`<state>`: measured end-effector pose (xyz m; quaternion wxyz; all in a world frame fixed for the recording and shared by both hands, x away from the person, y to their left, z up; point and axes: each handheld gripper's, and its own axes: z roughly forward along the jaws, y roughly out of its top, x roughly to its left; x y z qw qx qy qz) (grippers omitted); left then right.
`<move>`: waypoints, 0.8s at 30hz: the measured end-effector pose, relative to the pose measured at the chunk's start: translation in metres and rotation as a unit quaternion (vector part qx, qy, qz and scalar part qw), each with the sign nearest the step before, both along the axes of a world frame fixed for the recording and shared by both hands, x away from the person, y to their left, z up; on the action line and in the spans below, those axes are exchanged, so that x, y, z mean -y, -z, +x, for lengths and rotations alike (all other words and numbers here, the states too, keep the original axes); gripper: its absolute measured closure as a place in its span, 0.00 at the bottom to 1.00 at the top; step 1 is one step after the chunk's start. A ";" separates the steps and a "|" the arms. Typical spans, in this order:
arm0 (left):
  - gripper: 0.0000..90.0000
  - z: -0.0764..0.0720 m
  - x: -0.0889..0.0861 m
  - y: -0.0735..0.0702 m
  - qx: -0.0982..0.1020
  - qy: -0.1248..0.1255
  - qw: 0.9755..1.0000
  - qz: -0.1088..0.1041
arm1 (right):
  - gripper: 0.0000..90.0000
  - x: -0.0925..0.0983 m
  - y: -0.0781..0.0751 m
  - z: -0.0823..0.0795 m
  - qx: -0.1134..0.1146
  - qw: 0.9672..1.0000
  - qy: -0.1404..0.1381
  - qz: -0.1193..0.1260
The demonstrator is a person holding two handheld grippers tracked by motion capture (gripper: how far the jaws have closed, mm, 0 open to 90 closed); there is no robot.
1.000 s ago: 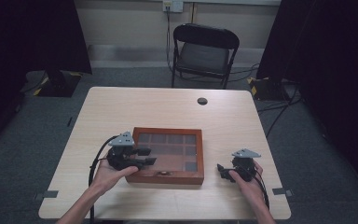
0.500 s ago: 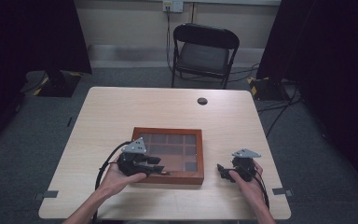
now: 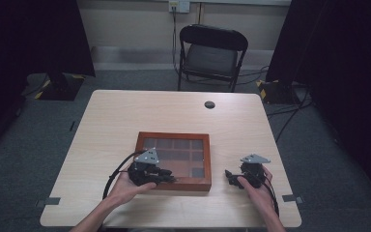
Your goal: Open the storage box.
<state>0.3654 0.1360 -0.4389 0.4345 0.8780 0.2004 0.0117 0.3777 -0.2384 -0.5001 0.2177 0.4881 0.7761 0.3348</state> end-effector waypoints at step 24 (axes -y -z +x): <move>0.89 -0.002 0.015 0.000 0.015 0.001 1.000 0.008 | 0.14 0.000 0.000 0.000 0.001 1.000 0.000 0.000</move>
